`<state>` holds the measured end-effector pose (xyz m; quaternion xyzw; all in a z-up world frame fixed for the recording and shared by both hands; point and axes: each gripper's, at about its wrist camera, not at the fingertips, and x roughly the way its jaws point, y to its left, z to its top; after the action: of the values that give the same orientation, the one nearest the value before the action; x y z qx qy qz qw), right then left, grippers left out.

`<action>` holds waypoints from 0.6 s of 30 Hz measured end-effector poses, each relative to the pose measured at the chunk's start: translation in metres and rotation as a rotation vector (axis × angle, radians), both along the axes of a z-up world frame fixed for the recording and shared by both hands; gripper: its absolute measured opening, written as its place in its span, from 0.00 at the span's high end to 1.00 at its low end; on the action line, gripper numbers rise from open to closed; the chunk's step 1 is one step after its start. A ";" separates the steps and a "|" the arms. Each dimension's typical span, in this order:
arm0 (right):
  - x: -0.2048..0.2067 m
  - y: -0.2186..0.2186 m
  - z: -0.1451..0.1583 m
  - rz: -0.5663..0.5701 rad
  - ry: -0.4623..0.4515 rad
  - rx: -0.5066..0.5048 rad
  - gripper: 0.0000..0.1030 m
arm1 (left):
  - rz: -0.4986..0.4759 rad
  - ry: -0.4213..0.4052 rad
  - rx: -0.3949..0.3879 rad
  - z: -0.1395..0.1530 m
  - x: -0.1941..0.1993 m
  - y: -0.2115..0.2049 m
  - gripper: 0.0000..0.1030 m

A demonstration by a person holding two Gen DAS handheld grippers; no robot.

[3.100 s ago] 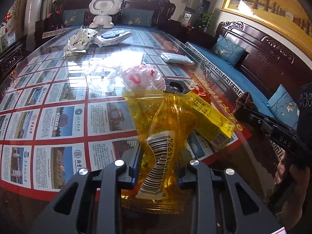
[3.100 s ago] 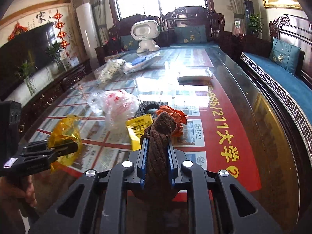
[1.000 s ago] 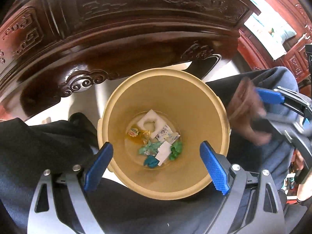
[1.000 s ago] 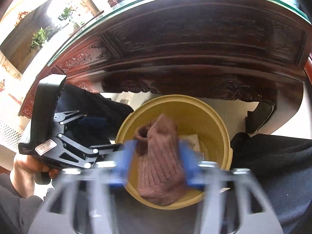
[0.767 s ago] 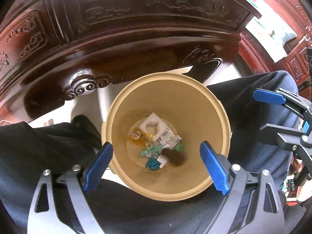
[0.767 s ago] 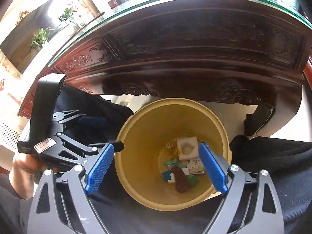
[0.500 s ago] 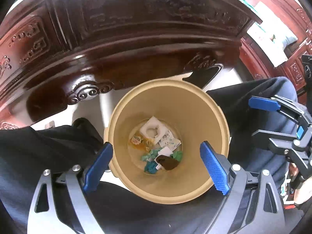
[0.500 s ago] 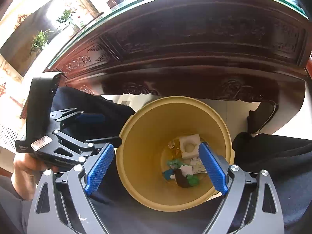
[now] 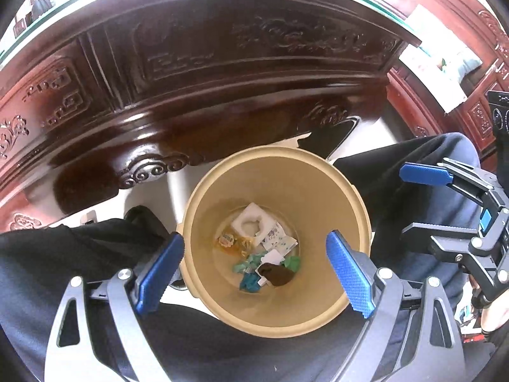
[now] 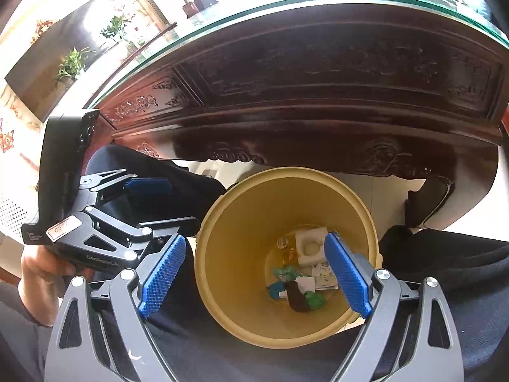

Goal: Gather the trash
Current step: 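Move both grippers back to the table toward the plastic bag and milk carton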

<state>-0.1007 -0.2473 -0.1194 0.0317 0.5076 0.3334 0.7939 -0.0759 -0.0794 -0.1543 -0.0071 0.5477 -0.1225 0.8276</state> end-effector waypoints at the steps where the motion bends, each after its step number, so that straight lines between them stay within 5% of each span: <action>1: 0.002 0.001 0.001 0.001 -0.001 0.005 0.17 | 0.001 -0.005 0.002 0.001 0.002 0.000 0.12; 13: 0.039 0.009 0.034 0.036 -0.111 0.100 0.16 | 0.013 -0.115 0.052 0.047 0.040 0.011 0.09; 18: 0.063 0.016 0.060 0.039 -0.180 0.122 0.15 | 0.002 -0.195 0.004 0.090 0.064 0.019 0.07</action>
<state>-0.0378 -0.2318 -0.0593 0.0401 0.4136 0.3804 0.8262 -0.0118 -0.0606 -0.0647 0.0058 0.4646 -0.1205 0.8773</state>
